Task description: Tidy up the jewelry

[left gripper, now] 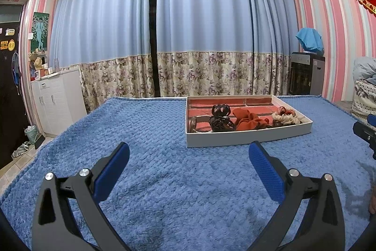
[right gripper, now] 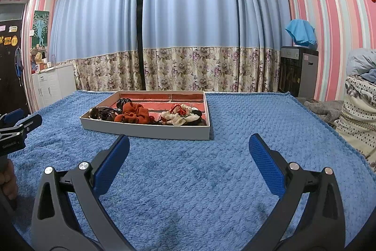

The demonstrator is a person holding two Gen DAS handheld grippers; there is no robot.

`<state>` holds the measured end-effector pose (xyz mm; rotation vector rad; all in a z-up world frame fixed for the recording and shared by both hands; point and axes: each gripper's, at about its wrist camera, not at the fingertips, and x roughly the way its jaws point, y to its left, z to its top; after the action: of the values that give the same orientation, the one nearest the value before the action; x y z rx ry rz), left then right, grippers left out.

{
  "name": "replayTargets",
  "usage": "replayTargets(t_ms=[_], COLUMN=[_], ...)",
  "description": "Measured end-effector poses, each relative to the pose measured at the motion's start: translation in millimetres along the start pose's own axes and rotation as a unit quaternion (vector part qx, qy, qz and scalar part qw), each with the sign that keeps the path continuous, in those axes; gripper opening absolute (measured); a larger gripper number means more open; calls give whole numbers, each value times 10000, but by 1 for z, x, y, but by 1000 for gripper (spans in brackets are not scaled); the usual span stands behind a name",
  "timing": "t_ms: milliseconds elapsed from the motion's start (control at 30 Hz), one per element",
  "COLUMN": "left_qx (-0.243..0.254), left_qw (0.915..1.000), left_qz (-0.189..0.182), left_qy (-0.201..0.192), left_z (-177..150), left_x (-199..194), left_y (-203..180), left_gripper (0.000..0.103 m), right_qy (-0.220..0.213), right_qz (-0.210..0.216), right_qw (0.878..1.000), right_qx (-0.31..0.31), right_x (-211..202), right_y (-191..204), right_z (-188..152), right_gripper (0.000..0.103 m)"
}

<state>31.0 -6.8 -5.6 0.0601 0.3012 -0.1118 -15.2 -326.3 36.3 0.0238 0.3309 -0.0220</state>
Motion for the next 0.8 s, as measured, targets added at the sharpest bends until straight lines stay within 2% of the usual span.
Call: replayTargets(t_ms=[800], left_qx=[2], left_qw=[10000], left_qz=[0], left_qy=[2], left_z=[0], left_x=[0], left_y=[0], left_gripper=[99], right_qy=[15], right_qz=[-2], right_qw=[10000], right_qx=[13], right_x=[1], right_y=[2], right_z=[-2], right_gripper=[99])
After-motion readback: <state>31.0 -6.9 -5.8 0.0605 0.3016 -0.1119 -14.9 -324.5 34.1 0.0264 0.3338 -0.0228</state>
